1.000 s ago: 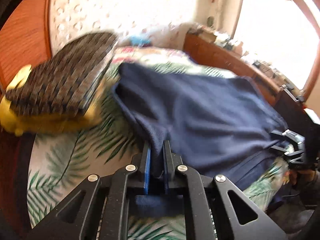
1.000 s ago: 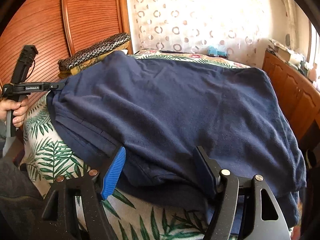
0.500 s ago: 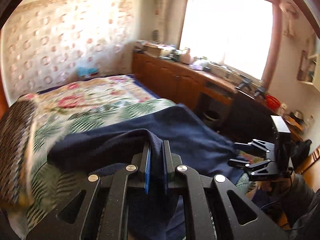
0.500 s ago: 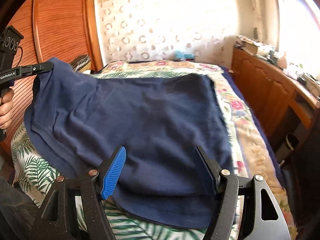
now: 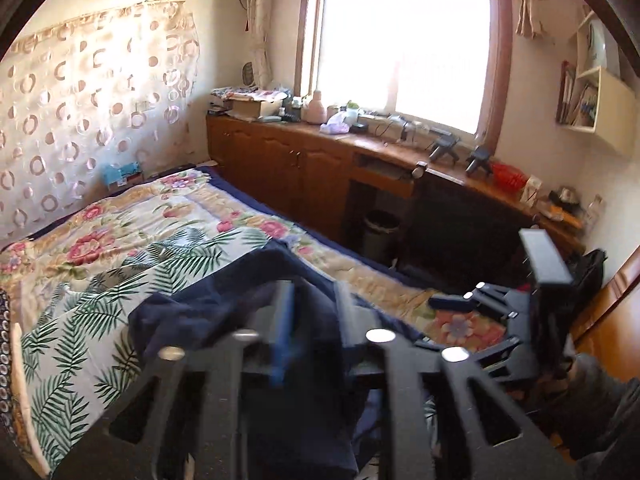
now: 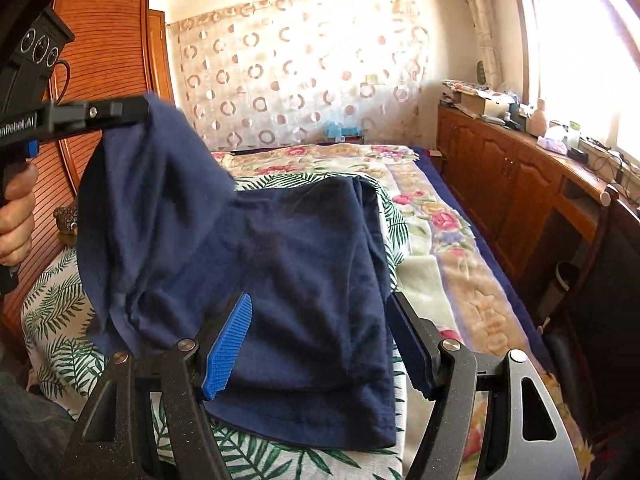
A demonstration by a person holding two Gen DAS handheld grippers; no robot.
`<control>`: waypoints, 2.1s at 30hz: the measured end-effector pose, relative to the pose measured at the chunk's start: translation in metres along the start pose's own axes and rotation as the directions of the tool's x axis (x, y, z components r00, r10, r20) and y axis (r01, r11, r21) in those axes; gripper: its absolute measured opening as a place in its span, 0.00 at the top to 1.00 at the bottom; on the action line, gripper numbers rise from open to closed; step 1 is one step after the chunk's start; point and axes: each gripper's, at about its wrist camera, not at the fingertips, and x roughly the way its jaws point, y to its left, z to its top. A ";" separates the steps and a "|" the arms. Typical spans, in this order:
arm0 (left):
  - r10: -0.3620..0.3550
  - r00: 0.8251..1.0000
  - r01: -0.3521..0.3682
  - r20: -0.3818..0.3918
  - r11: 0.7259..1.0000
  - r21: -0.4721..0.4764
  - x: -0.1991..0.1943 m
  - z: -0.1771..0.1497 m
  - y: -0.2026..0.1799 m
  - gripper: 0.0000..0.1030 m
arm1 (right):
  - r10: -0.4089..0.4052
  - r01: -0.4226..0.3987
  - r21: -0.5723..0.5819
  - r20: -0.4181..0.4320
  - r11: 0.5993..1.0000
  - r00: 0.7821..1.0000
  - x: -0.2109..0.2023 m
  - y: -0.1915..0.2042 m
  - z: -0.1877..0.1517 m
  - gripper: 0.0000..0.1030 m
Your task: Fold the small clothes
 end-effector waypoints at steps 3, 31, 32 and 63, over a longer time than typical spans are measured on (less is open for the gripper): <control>0.007 1.000 -0.007 -0.021 1.000 -0.012 0.004 -0.011 0.006 0.49 | 0.001 -0.001 0.001 -0.007 1.000 1.000 0.006 -0.001 -0.002 0.30; 0.214 0.972 -0.228 -0.094 0.957 -0.181 -0.014 -0.112 0.090 0.20 | 0.111 -0.139 -0.119 -0.214 0.983 0.970 0.087 0.015 0.025 0.77; 0.217 0.972 -0.231 -0.094 0.956 -0.179 -0.014 -0.112 0.089 0.20 | 0.109 -0.138 -0.130 -0.212 0.982 0.971 0.087 0.016 0.026 0.88; 0.250 0.967 -0.256 -0.054 0.944 -0.207 -0.025 -0.120 0.088 0.20 | 0.010 -0.033 -0.145 -0.158 0.989 0.987 0.029 0.003 0.011 0.55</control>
